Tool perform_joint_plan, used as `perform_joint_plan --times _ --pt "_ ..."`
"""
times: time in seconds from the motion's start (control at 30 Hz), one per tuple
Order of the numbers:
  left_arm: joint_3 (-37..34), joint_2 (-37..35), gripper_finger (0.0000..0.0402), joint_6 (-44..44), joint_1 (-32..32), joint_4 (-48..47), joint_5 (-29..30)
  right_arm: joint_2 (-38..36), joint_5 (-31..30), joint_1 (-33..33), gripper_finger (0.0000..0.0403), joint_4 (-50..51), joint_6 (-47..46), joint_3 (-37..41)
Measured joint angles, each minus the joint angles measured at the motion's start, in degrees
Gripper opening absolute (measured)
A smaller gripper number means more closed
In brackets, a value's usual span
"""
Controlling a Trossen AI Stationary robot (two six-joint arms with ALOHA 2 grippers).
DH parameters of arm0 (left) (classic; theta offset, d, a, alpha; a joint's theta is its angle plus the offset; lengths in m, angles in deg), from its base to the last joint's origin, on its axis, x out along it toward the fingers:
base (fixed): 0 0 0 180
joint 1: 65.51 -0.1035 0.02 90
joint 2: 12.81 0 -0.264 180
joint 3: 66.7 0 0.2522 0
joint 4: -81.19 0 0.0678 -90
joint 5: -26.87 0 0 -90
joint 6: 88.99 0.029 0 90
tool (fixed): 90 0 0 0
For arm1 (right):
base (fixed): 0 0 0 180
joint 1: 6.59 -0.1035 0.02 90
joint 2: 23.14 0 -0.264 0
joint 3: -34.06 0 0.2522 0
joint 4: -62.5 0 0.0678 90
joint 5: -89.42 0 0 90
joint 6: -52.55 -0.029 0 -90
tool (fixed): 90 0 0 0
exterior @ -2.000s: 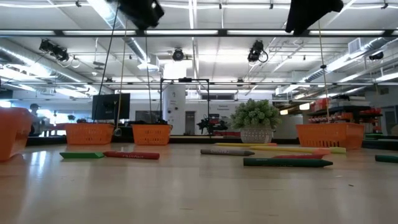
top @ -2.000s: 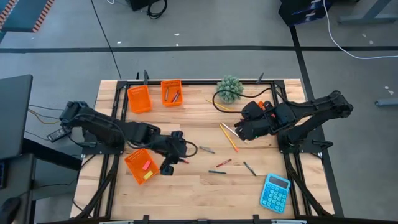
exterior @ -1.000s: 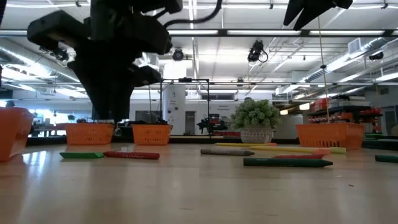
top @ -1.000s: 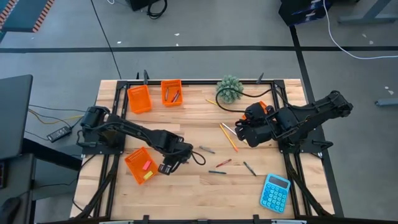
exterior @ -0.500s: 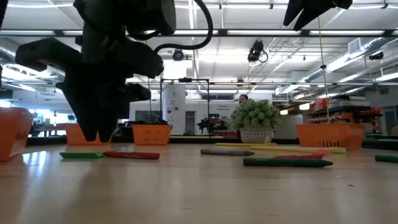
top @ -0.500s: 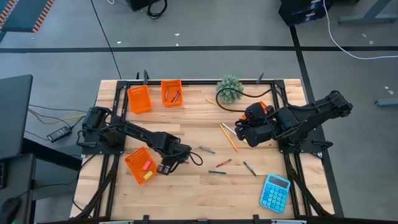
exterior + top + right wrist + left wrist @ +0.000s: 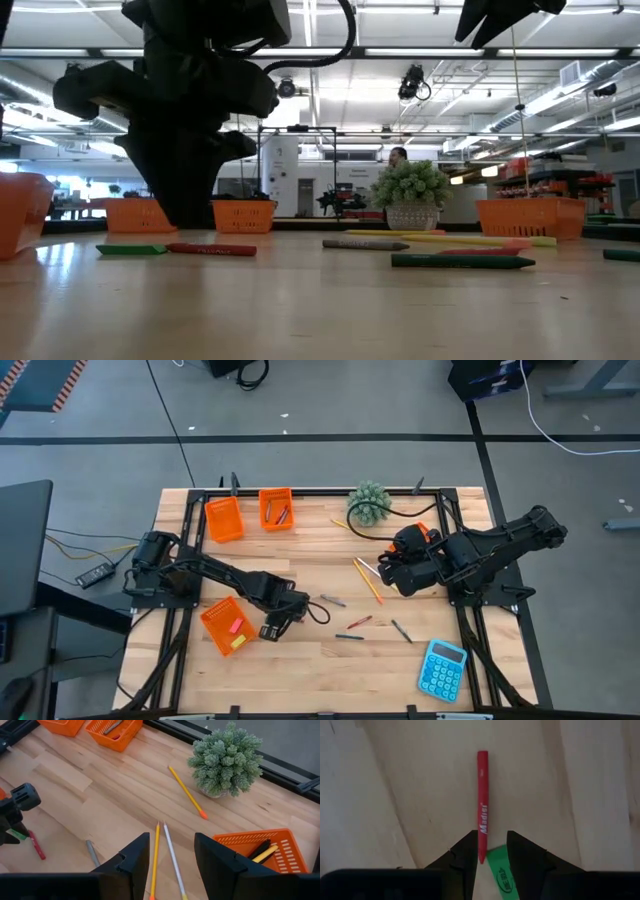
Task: Sort crayons/erasers/pens/pencils in bins
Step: Put the left red crayon into the middle orange bin
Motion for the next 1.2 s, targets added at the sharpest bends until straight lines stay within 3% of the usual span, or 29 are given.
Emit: perform_joint_plan --times 0.33,1.2 --pt "-3.3 0.0 0.0114 -3.2 -0.7 1.3 -0.8 0.0 0.0 0.0 0.0161 0.0 -0.1 0.0" --pt "-3.3 2.1 0.0103 -3.8 -0.6 5.4 0.3 0.0 0.1 0.0 0.0161 0.0 0.2 0.0"
